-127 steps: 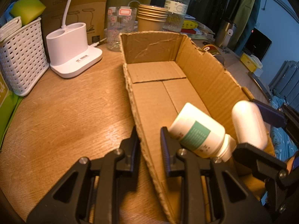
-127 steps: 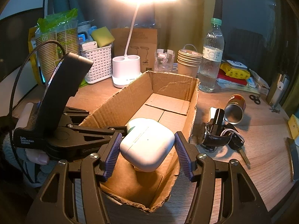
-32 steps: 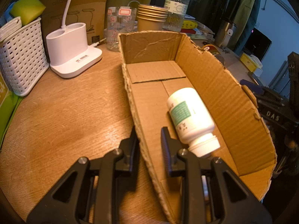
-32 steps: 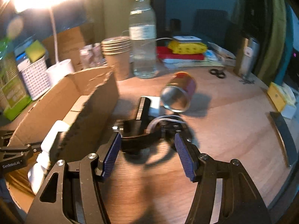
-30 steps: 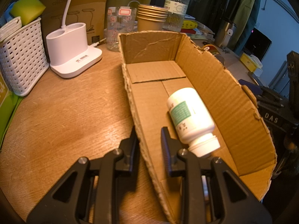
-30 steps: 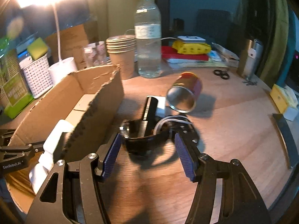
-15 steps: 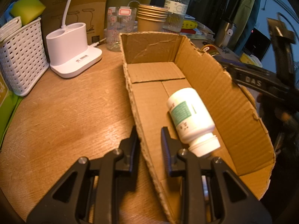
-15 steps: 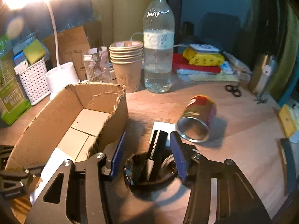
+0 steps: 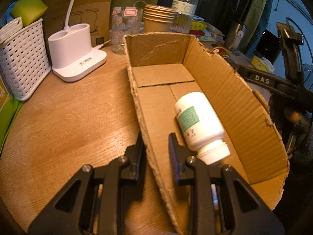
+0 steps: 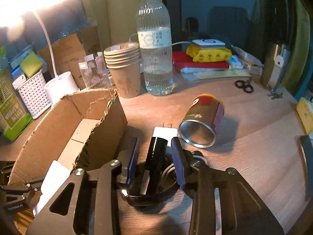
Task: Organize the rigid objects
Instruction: 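Lift the black flashlight with the right gripper, then carry the flashlight over the box and open the right gripper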
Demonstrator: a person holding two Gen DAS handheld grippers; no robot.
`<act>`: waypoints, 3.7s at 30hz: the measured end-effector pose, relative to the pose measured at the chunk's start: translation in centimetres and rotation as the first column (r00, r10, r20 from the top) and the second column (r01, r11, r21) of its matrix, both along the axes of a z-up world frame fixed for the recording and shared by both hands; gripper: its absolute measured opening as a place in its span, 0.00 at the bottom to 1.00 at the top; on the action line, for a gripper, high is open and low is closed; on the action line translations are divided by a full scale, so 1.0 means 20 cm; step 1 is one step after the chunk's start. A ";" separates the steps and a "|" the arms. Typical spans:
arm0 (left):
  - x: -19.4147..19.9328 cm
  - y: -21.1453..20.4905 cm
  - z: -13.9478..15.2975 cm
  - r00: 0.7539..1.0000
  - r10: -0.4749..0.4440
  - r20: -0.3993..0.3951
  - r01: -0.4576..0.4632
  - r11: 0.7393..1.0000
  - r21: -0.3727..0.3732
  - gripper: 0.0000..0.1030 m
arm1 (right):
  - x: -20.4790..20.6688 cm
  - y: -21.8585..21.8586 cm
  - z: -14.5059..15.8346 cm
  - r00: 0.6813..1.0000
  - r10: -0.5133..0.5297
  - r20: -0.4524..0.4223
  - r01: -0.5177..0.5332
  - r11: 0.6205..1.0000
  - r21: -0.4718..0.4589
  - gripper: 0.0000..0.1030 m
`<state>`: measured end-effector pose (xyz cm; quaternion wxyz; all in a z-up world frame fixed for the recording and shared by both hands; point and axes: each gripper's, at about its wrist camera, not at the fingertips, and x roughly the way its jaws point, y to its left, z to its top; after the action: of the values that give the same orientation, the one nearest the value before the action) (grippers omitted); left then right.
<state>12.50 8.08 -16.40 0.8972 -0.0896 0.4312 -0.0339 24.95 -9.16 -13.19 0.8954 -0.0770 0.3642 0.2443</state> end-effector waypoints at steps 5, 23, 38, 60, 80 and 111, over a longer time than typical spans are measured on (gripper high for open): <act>0.00 0.00 0.00 1.000 0.000 0.000 0.000 1.000 0.000 0.25 | 0.01 0.04 -0.04 1.000 0.009 -0.006 -0.009 0.999 -0.039 0.32; 0.00 0.00 0.00 1.000 0.000 0.000 0.000 1.000 0.000 0.25 | -0.13 -0.10 0.20 0.990 -0.034 0.140 0.025 0.998 0.063 0.21; 0.00 0.00 0.00 1.000 0.000 0.000 0.000 1.000 -0.001 0.25 | -0.46 -0.14 0.57 0.938 -0.020 0.347 -0.031 0.990 0.140 0.21; 0.00 0.00 0.00 1.000 -0.001 0.000 0.001 1.000 -0.001 0.25 | -0.83 -0.02 0.77 0.885 0.163 0.436 -0.267 0.945 0.189 0.21; 0.00 0.00 0.00 1.000 -0.001 0.000 0.001 1.000 -0.002 0.25 | -0.61 0.15 0.26 0.966 0.206 0.155 -0.214 0.976 0.040 0.21; 0.00 0.00 0.00 1.000 -0.001 0.000 0.001 1.000 -0.002 0.25 | -0.55 0.16 0.19 0.978 0.153 0.139 -0.154 0.988 -0.007 0.23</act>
<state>12.51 8.15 -16.39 0.8972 -0.0903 0.4310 -0.0347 13.96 -5.95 -9.32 0.8971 -0.1199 0.2935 0.3076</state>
